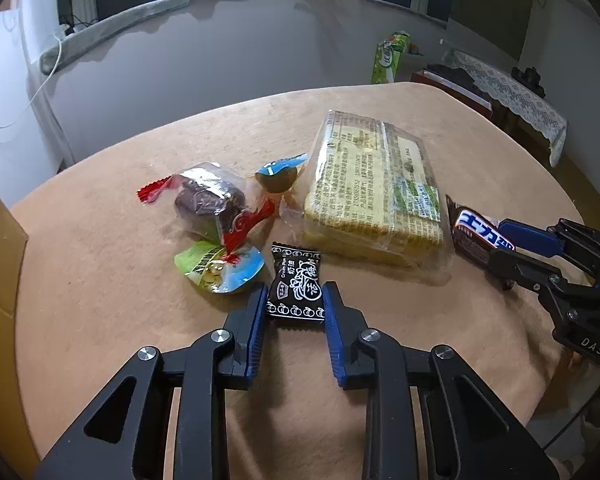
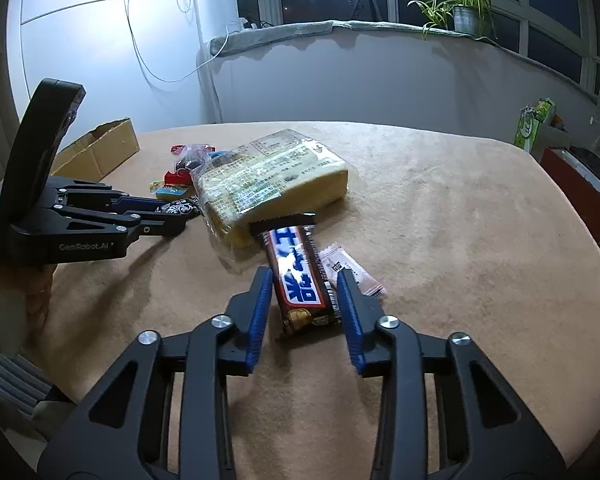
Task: Organize snacks
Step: 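Grasp the black candy packet with the left gripper while the right gripper grasps a Snickers bar, then carry the black packet and Snickers bar into the box and open both grippers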
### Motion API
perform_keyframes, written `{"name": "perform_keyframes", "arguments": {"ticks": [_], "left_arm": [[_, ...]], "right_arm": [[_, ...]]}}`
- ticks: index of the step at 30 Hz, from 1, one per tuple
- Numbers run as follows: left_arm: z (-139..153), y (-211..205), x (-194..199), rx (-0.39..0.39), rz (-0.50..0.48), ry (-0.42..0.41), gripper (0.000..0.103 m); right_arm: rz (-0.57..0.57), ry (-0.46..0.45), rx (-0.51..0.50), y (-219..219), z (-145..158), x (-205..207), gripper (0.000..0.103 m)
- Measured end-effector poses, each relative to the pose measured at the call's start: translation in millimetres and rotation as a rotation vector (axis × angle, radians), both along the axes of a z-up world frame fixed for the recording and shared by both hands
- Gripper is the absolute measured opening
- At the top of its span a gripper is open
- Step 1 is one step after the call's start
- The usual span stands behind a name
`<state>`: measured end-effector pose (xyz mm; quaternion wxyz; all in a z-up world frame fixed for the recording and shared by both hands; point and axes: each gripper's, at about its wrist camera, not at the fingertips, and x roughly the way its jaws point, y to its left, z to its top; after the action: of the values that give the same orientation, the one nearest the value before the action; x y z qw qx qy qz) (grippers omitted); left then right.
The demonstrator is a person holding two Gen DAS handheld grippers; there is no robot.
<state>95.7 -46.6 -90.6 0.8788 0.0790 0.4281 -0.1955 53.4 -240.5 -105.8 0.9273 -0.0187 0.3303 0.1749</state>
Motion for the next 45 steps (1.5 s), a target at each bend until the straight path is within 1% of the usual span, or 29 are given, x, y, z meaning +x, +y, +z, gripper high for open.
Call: {"name": "perform_keyframes", "arguments": {"ticks": [2, 7, 10, 16, 21, 27, 29, 33, 39, 45], "left_arm": [[0.2, -0.4, 0.4, -0.004, -0.003, -0.004, 0.025], [4.5, 4.0, -8.7, -0.055, -0.002, -0.010, 0.025], [8.9, 7.9, -18.5, -0.072, 0.008, -0.025, 0.025], [21.3, 20.7, -36.3, -0.130, 0.049, -0.075, 0.025], [32.7, 25.4, -45.5, -0.146, 0.058, -0.112, 0.025], [60.4, 30.9, -58.1, -0.174, 0.065, -0.187, 0.025], [71.0, 34.7, -62.4, -0.184, 0.066, -0.216, 0.025], [81.5, 40.3, -70.4, -0.201, 0.076, -0.250, 0.025], [85.6, 55.1, -80.0, -0.219, 0.102, -0.273, 0.025], [86.9, 79.8, -85.9, -0.247, 0.144, -0.290, 0.025]], "right_arm": [[-0.001, 0.000, 0.018, -1.8, 0.2, -2.5, 0.029], [-0.021, -0.007, 0.075, -11.8, 4.1, -9.7, 0.029], [-0.041, -0.027, 0.080, -15.9, 9.5, -14.3, 0.029], [-0.057, -0.042, 0.086, -18.1, 15.8, -18.5, 0.029], [-0.055, -0.066, 0.088, -14.0, 25.5, -24.3, 0.029], [-0.054, -0.125, 0.094, -11.9, 51.5, -32.3, 0.029], [-0.050, -0.143, 0.093, -9.8, 60.8, -34.7, 0.029], [-0.039, -0.171, 0.079, 0.1, 75.0, -38.7, 0.029], [-0.013, -0.183, 0.058, 17.5, 83.4, -39.2, 0.029], [0.027, -0.193, 0.036, 43.8, 91.7, -36.4, 0.029]]}}
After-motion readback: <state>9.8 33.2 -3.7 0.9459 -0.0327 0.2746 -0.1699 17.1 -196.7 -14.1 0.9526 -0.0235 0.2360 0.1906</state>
